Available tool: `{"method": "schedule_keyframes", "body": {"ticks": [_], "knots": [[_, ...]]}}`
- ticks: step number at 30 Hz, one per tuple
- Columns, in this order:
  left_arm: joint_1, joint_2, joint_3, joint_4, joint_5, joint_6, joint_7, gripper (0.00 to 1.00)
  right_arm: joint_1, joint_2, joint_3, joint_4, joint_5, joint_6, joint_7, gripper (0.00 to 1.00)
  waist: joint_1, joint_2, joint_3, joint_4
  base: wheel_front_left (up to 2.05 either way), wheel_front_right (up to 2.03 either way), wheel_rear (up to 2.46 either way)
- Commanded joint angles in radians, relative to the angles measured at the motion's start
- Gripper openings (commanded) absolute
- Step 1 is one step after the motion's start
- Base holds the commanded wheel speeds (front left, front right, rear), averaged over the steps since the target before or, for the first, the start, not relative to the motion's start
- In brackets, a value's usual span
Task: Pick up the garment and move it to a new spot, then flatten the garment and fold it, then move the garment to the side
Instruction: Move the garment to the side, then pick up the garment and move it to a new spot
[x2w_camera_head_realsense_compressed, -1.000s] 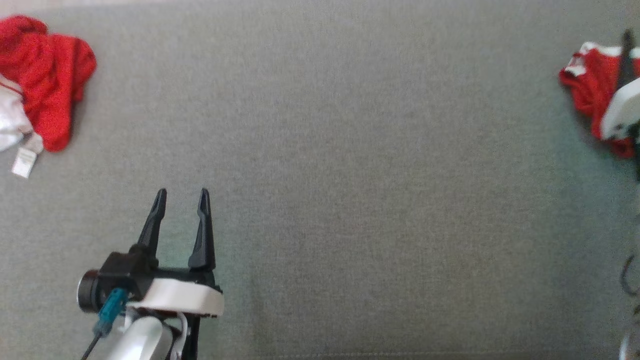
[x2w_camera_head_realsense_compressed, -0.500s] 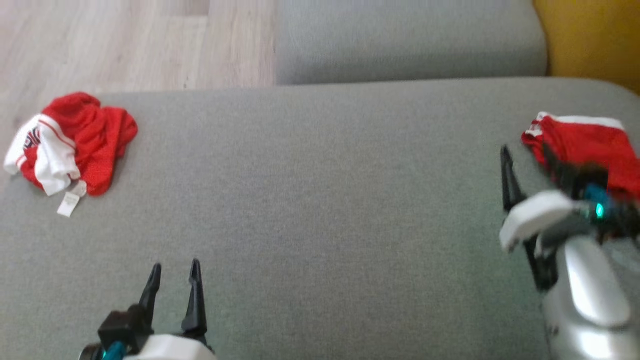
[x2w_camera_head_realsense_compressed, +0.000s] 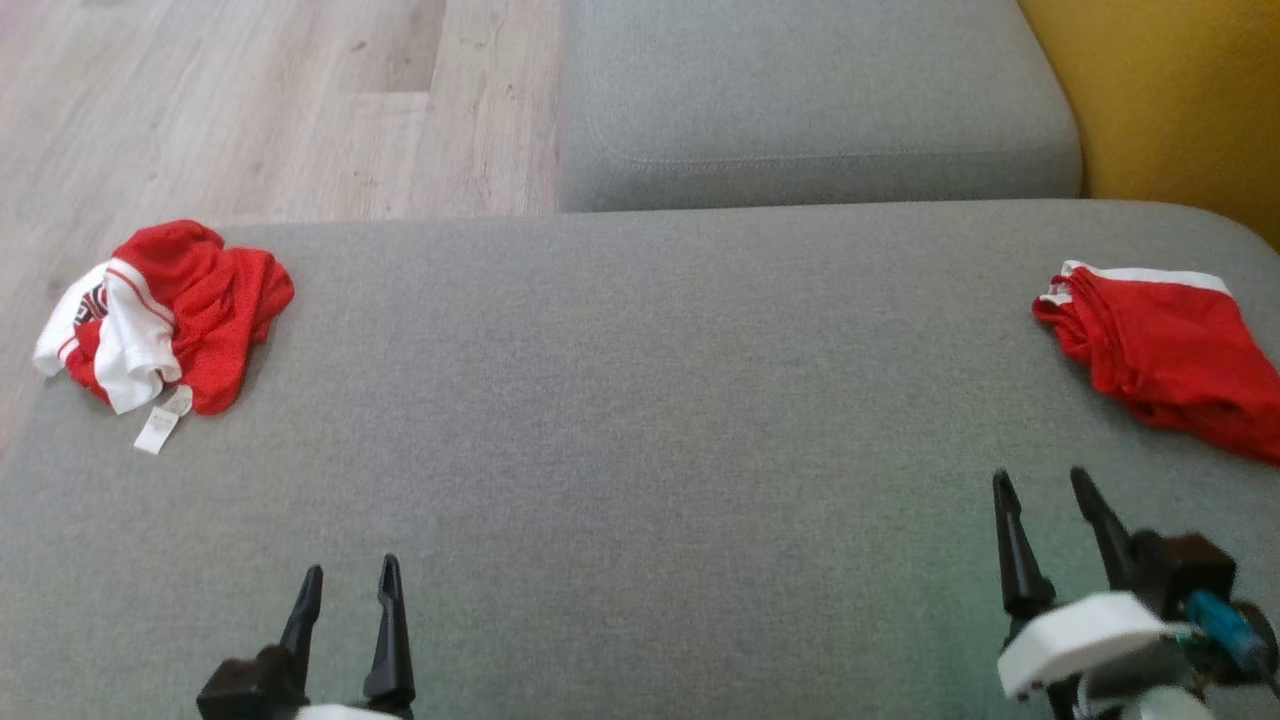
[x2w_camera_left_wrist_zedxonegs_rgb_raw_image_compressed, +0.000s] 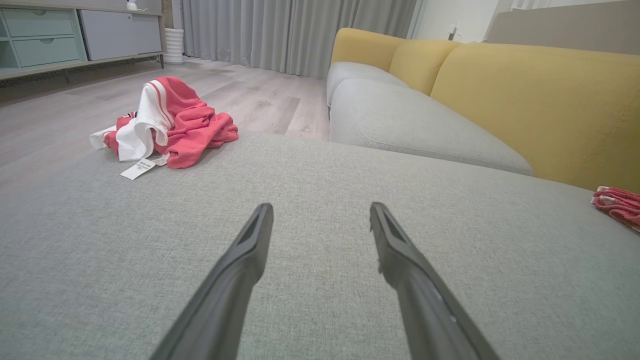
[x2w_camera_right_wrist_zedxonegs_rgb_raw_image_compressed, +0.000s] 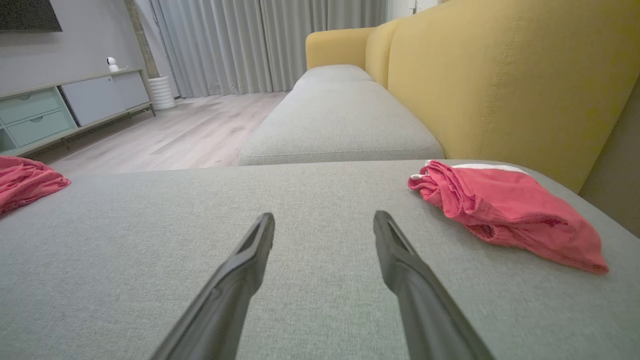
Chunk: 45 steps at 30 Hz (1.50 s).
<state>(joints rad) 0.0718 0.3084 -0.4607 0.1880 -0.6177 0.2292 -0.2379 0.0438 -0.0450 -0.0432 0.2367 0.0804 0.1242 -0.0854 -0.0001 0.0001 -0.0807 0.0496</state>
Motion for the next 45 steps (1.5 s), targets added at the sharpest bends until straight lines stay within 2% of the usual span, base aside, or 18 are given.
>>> {"method": "schedule_keyframes", "body": {"ticks": [1,14,22,27,36,40,45], "knots": [[-0.032,0.008,0.033,-0.03,0.0,0.005,-0.012,1.0,-0.029,-0.005,0.026,-0.04,0.009,0.007,-0.01,1.0,0.0001,-0.0001,-0.002,-0.001,0.0,0.0,0.0],[-0.029,0.009,0.02,-0.038,-0.003,0.004,-0.006,1.0,0.052,-0.005,0.057,-0.087,0.046,0.007,0.007,1.0,0.0001,-0.0001,-0.014,-0.011,0.0,0.0,0.0],[-0.04,0.011,0.012,-0.037,-0.001,0.003,-0.003,1.0,0.058,-0.005,0.05,-0.088,0.048,0.007,0.006,1.0,0.0001,-0.0001,-0.013,0.025,0.0,0.0,0.0],[-0.055,0.018,0.011,-0.04,0.005,0.002,0.0,1.0,0.063,-0.005,0.046,-0.083,0.054,0.007,-0.003,1.0,0.0001,-0.0001,-0.018,0.112,0.0,0.0,0.0],[-0.074,0.06,0.025,-0.07,0.016,0.011,0.015,1.0,0.044,-0.005,0.079,-0.062,0.094,0.007,-0.037,1.0,0.0001,-0.0001,-0.025,0.376,0.0,0.0,0.0],[-0.041,0.065,0.07,-0.106,0.007,0.04,-0.001,1.0,-0.015,-0.005,0.146,-0.051,0.094,0.007,-0.035,1.0,0.0001,-0.0001,0.016,0.414,0.0,0.0,0.0],[0.0,0.059,0.111,-0.141,0.006,0.062,-0.015,1.0,-0.073,-0.005,0.201,-0.026,0.09,0.007,-0.034,1.0,0.0001,-0.0001,0.038,0.431,0.0,0.0,0.0]]}}
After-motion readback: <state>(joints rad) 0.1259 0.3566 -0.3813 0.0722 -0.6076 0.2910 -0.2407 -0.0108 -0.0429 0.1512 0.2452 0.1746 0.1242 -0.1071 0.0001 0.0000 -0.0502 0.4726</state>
